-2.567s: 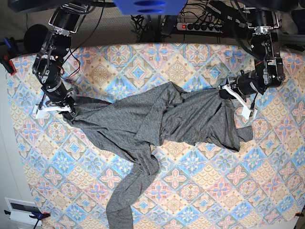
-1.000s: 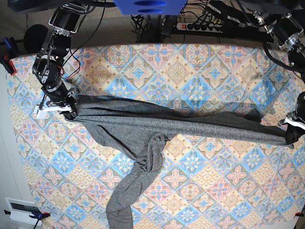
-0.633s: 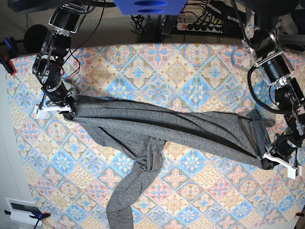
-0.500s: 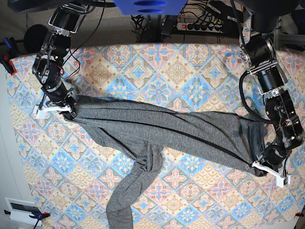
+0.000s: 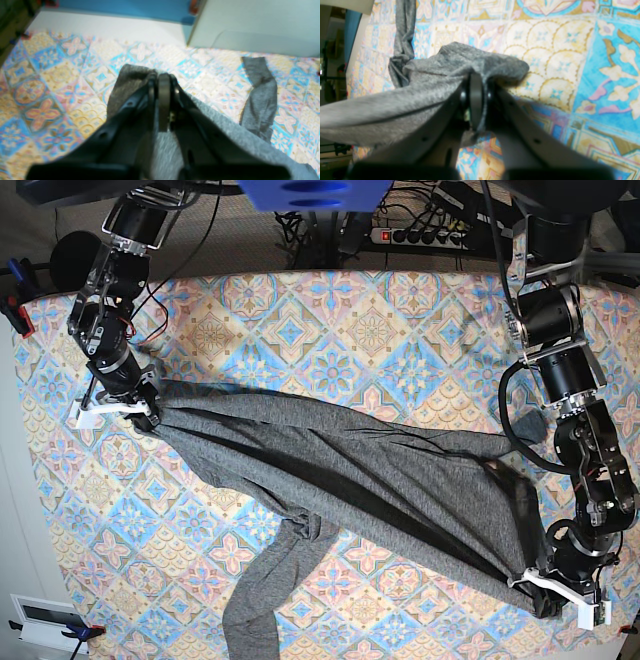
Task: Layout the t-shirt on the table in an organized manner, then fold the t-shirt properly
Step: 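Swing the left gripper holding the shirt lower along the table edge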
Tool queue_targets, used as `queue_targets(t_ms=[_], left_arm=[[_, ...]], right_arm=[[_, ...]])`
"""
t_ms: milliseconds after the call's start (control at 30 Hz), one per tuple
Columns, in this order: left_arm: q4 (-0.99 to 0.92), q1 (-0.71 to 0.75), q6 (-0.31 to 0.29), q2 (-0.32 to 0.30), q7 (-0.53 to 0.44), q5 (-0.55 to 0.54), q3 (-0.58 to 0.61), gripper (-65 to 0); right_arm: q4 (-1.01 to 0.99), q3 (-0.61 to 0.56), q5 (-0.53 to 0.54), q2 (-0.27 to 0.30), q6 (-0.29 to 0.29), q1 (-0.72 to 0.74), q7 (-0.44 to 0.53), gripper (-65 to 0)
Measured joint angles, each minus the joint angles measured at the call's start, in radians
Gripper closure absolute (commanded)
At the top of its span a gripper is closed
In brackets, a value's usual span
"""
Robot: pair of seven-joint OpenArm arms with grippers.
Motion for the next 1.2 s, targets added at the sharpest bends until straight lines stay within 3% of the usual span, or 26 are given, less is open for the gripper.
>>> queue_targets(t_ms=[300,433,1000,1200], left_arm=[[0.344,0.008,-0.004,0.002,0.2,-0.004,0.001,0.0],[0.452,0.008,-0.007,0.0,0.21,-0.01,0.002,0.0],[0.537,-0.014,-0.008,0.0,0.216,-0.053,0.001,0.0],[0.535,0.0,-0.006,-0.004,0.216,-0.055,-0.08,0.0]], right_arm=[[-0.006,0.0,0.001,0.0,0.001,0.001,0.003,0.0],[-0.04,0.0,0.0,0.0,0.001,0.0,0.003,0.0],[-0.061,0.0,0.0,0.0,0.0,0.0,0.004,0.0],[-0.062,0.0,0.008,0.0,0.001,0.002,0.003,0.0]])
